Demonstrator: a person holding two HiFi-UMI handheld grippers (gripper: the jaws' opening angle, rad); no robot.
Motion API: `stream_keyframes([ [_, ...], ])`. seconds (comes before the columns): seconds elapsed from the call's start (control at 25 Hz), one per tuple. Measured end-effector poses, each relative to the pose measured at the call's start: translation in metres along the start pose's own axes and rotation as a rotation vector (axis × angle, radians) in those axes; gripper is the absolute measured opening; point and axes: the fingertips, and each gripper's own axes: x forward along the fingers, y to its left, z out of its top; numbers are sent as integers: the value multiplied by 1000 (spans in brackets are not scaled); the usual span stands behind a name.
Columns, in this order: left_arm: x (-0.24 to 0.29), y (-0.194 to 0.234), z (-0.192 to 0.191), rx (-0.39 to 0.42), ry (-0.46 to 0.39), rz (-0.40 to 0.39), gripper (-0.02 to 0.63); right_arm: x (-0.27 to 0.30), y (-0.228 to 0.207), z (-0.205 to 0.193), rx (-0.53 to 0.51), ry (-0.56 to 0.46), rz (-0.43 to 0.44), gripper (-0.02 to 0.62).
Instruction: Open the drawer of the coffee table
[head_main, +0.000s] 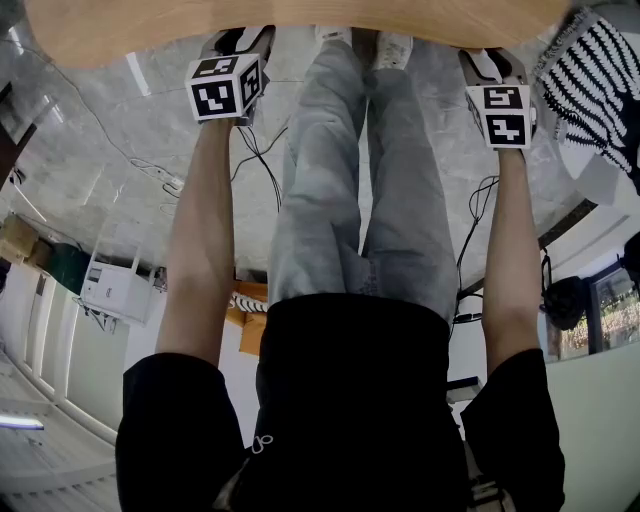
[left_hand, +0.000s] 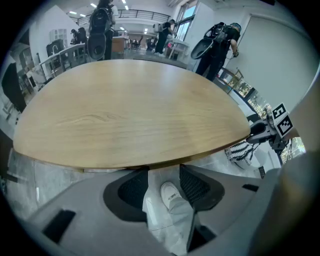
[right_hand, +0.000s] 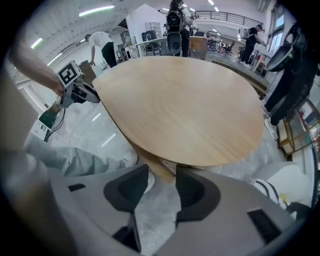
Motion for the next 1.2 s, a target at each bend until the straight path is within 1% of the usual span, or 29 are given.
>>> stream_keyframes([
  [0.16,1,-1,0,1,4,-1,179,2,-1,0,-7,8,-10,155],
  [0.4,0,0,-2,5,15,21,178,1,0,-3,-37,46,-33,139],
  [0.48,0,1,-3,17,25,22,158,0,-1,-4,-56,57,-37,133],
  [0.64,0,2,-3,32,37,27,146,-1,-1,-4,-107,78,-49,121],
  [0.84,-1,1,-7,41,45,36,143,-2,1,-7,-150,104,-46,114],
  [0.96,-4,2,-14,58,61,36,131,-3,8,-11,-187,121,-39,107],
  [1.2,-11,-3,-33,60,94,37,127,-7,22,-24,-232,157,-13,101],
])
